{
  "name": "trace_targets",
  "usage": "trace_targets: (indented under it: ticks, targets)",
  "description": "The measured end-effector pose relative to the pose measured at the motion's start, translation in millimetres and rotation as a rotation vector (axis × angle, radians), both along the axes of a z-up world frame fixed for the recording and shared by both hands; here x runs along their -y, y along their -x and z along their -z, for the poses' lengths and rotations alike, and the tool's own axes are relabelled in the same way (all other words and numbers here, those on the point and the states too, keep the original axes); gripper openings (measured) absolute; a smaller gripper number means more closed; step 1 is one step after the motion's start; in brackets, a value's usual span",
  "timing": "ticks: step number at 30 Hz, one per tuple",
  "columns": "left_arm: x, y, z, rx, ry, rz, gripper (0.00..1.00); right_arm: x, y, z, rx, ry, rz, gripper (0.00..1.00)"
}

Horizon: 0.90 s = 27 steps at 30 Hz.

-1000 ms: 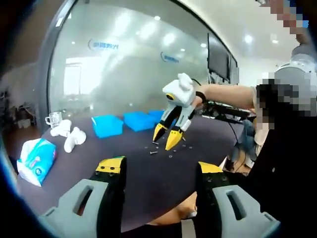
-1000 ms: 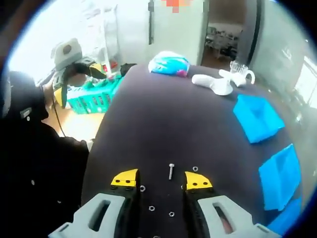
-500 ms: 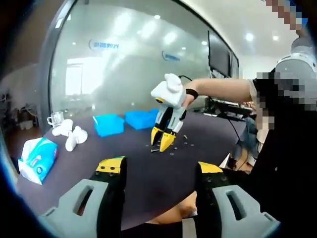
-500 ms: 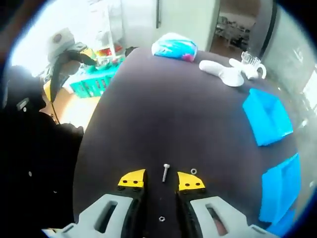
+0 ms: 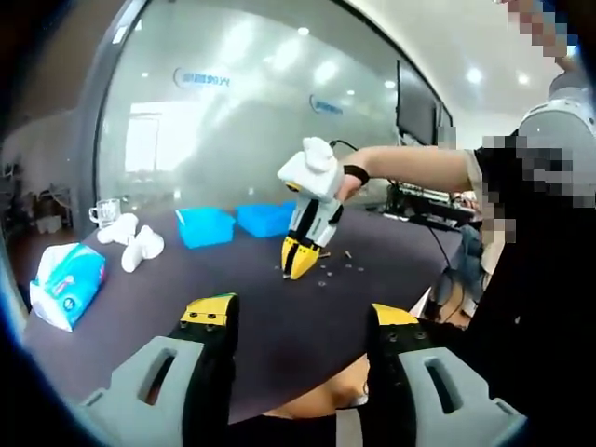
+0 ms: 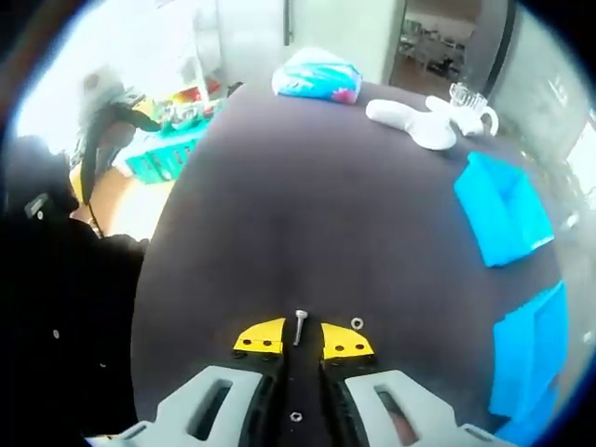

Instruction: Sort the screws, nuts, and washers into the corresponding bins

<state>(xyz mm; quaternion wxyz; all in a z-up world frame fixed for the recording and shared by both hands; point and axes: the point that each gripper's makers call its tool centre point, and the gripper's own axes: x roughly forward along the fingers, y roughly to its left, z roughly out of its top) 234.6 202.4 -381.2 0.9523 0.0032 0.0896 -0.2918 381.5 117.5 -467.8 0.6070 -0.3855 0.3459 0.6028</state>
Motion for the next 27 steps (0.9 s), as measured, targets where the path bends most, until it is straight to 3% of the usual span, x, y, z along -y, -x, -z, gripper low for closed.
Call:
trace_targets:
  ticks: [4, 7, 17, 22, 27]
  targets:
    - [3, 0.8, 1.7, -0.004, 0.002, 0.011, 0.52, 1, 0, 1.1, -0.002, 0.006, 0.002, 0.08]
    - [6, 1.0, 3.3, -0.007, 0.002, 0.014, 0.52, 0, 2, 1.4, -0.006, 0.006, -0.001, 0.00]
    - [7, 1.1, 1.4, -0.004, 0.009, 0.014, 0.52, 2, 9, -5.5, -0.042, -0.011, 0.025, 0.00]
    - [7, -1.9, 2.1, -0.003, 0.013, 0.008, 0.52, 7, 17, -16.0, -0.079, -0.063, 0.044, 0.00]
    - [4, -9.1, -3.0, 0.012, 0.032, -0.021, 0.52, 11, 22, -42.3, -0.092, -0.200, 0.103, 0.00]
